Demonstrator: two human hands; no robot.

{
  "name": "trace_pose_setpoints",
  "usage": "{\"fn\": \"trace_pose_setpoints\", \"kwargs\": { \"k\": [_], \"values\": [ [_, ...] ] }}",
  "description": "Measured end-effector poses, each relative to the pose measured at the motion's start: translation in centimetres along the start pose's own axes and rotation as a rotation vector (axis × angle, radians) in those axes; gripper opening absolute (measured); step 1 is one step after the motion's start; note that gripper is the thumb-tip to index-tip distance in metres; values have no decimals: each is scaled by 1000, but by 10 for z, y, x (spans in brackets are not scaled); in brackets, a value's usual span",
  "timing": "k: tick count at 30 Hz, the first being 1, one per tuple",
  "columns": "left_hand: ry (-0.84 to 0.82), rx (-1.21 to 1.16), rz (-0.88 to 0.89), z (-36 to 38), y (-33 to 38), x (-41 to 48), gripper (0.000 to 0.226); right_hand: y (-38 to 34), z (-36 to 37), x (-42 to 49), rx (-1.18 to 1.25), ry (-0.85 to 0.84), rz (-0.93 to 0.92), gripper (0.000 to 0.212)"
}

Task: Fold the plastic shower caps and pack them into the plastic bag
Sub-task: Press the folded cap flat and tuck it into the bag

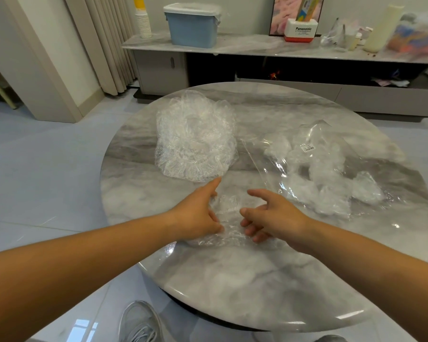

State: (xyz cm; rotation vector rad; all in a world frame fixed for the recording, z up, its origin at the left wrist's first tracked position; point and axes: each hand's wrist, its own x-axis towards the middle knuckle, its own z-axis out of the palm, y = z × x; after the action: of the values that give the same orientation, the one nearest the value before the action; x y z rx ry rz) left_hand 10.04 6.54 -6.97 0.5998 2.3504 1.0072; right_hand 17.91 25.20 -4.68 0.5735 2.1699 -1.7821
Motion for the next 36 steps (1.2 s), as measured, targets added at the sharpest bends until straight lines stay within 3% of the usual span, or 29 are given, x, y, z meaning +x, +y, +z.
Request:
{"fn": "trace_pose_setpoints", "kwargs": {
  "k": [3, 6, 8, 11, 14, 19, 22, 26, 29, 31, 36],
  "values": [
    [48, -74, 6, -2, -4, -1, 108, 9, -2, 1, -18, 21, -40, 24],
    [74, -53, 52, -3, -3, -5, 95, 13, -5, -5, -44, 45, -137, 13],
    [71, -24, 118, -4, -2, -10, 77, 16, -8, -12, -125, 57, -209, 13],
    [43, 29, 209, -3, 0, -17, 46, 25, -15, -21, -491, 66, -344, 18],
    [24, 165, 251, -3, -3, -21, 31, 35, -21, -23, -822, 13, -456, 47],
    [-4, 454, 245, -4, -8, -23, 36, 41, -20, -25, -1019, -21, -469, 69],
    [31, 505, 236, -2, -7, -23, 42, 38, -21, -28, -1024, -34, -501, 61],
    [42, 544, 293, 1, -5, -21, 43, 26, -18, -31, -925, 26, -539, 33],
    [7, 531, 297, 1, -6, -20, 41, 20, -12, -25, -897, 135, -811, 33],
    [-14, 517, 295, 0, -7, -20, 38, 21, -8, -17, -1009, 74, -916, 33],
    [-5, 508, 239, -5, -11, -21, 41, 34, -3, -13, -1142, -159, -745, 48]
  ]
}}
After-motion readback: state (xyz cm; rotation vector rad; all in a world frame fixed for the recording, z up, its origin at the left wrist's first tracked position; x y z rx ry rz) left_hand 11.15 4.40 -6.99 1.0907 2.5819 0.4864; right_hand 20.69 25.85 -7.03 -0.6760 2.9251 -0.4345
